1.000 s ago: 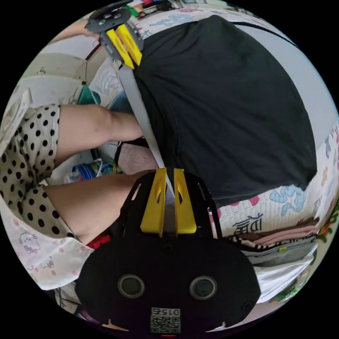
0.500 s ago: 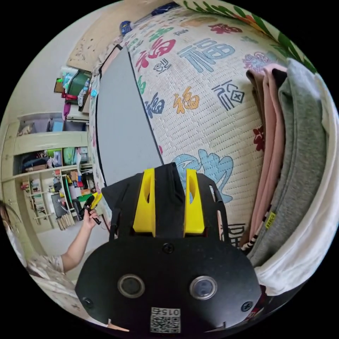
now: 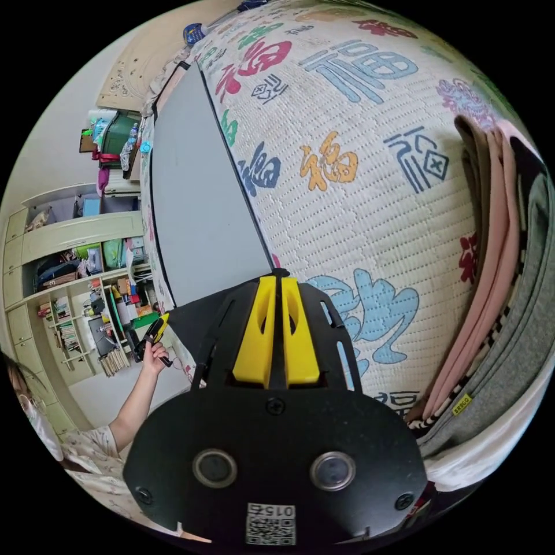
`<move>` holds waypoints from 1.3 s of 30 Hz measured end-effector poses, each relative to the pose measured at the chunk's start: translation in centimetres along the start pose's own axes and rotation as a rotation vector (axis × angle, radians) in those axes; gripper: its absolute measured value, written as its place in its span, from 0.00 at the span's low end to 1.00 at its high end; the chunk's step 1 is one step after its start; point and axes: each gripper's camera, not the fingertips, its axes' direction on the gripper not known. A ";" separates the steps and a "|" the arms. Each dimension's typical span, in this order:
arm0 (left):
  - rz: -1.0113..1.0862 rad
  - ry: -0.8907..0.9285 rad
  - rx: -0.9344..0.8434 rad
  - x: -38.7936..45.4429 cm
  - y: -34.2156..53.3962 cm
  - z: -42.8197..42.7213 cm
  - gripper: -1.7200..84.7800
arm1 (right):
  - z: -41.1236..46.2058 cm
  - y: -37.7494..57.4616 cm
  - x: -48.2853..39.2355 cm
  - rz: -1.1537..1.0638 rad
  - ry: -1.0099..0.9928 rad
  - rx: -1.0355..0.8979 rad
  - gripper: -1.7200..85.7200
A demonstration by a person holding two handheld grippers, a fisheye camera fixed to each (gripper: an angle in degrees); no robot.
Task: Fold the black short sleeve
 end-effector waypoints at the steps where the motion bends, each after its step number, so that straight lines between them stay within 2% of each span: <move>1: 0.009 0.006 0.011 0.7 -0.6 -0.5 0.01 | 0.2 -0.6 -0.5 -0.020 0.002 0.022 0.03; 6: 0.040 0.015 0.039 2.4 -3.2 -1.3 0.02 | 2.6 -2.8 -2.9 -0.125 0.113 0.055 0.05; 9: 0.021 0.021 0.011 2.1 -4.1 -1.0 0.04 | 3.1 -0.4 -5.1 -0.212 0.336 0.153 0.07; 11: 0.038 0.021 0.003 1.6 -4.0 -1.5 0.08 | 4.7 4.8 -8.5 -0.381 0.565 0.220 0.09; 12: 0.050 0.009 0.003 1.5 -3.9 -1.7 0.08 | 5.5 6.5 -9.5 -0.434 0.576 0.221 0.10; 14: 0.108 -0.040 0.003 1.4 -2.9 -2.4 0.09 | 10.7 14.3 -13.7 -0.733 0.477 0.063 0.11; 17: 0.139 -0.034 -0.047 0.1 -2.2 -2.1 0.09 | 18.3 25.0 -17.8 -1.000 0.371 -0.103 0.11; 20: 0.135 -0.034 -0.049 -1.8 -2.3 -1.9 0.09 | 25.5 32.8 -19.9 -1.181 0.362 -0.185 0.11; 24: 0.107 -0.023 -0.052 -4.7 -3.0 -1.7 0.08 | 31.8 37.2 -20.3 -1.255 0.375 -0.274 0.11; 28: 0.140 -0.061 -0.079 -7.8 -3.5 -1.3 0.04 | 36.6 38.9 -18.8 -1.240 0.491 -0.332 0.08; 32: 0.181 -0.106 -0.075 -11.2 -3.9 -1.5 0.01 | 36.7 39.6 -18.2 -1.143 0.510 -0.314 0.03; 39: 0.239 -0.254 -0.073 -17.4 -5.9 -1.5 0.01 | 36.7 43.0 -17.8 -1.234 0.547 -0.285 0.03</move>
